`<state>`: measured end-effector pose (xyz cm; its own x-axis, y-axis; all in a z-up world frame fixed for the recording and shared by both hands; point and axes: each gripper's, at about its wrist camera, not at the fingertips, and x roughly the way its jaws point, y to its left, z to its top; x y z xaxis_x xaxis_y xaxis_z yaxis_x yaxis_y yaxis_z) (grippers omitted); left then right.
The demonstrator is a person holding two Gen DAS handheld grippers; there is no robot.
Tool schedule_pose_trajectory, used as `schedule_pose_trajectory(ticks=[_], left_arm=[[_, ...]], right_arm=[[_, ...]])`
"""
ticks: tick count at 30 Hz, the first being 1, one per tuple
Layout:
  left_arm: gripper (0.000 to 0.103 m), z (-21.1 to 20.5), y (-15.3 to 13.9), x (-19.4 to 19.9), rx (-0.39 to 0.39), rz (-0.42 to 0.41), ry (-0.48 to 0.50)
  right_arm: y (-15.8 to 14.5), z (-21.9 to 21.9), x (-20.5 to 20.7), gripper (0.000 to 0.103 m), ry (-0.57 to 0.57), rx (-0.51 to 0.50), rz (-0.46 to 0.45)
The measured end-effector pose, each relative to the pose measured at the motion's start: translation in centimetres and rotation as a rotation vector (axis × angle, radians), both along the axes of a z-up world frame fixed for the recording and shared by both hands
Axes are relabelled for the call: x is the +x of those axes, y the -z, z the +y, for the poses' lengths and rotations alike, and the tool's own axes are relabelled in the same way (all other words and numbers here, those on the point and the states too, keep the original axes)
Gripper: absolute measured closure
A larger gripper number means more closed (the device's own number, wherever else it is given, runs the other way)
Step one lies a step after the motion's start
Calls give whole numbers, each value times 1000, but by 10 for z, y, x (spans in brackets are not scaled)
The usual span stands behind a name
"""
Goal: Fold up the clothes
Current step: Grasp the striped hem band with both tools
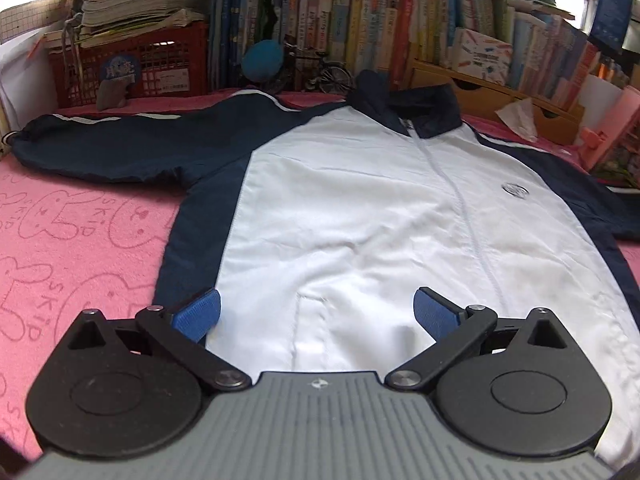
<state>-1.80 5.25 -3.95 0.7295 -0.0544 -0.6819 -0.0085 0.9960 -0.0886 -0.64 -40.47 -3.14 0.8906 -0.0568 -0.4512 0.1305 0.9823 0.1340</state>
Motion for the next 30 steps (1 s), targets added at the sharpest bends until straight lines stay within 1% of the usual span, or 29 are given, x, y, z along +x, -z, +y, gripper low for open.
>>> schedule_pose_trajectory(ticks=[2, 3, 5, 7, 9, 15, 18, 20, 24, 30], left_arm=[[0, -12, -8, -21, 11, 14, 11], [0, -17, -10, -30, 22, 13, 20], [0, -26, -14, -49, 42, 13, 36], [0, -31, -12, -64, 39, 29, 43], [0, -31, -8, -74, 30, 57, 41], [0, -37, 7, -100, 81, 116, 30], [0, -40, 13, -112, 115, 126, 41], [0, -41, 17, -120, 133, 135, 48], [0, -43, 28, -130, 112, 175, 57], [0, -46, 42, -133, 128, 237, 34]], right_arm=[[-12, 25, -31, 0, -112, 17, -18], [-11, 36, -44, 0, -137, 19, -12], [-8, 59, -67, 0, -175, 21, 5], [-4, 81, -91, 0, -213, 22, 23], [-1, 103, -115, 0, -251, 23, 40], [10, 167, -181, 0, -352, 35, 90], [13, 186, -199, 0, -370, 49, 121], [16, 198, -208, 0, -384, 26, 136], [22, 213, -219, 0, -387, -56, 146], [26, 227, -225, 0, -409, -99, 183]])
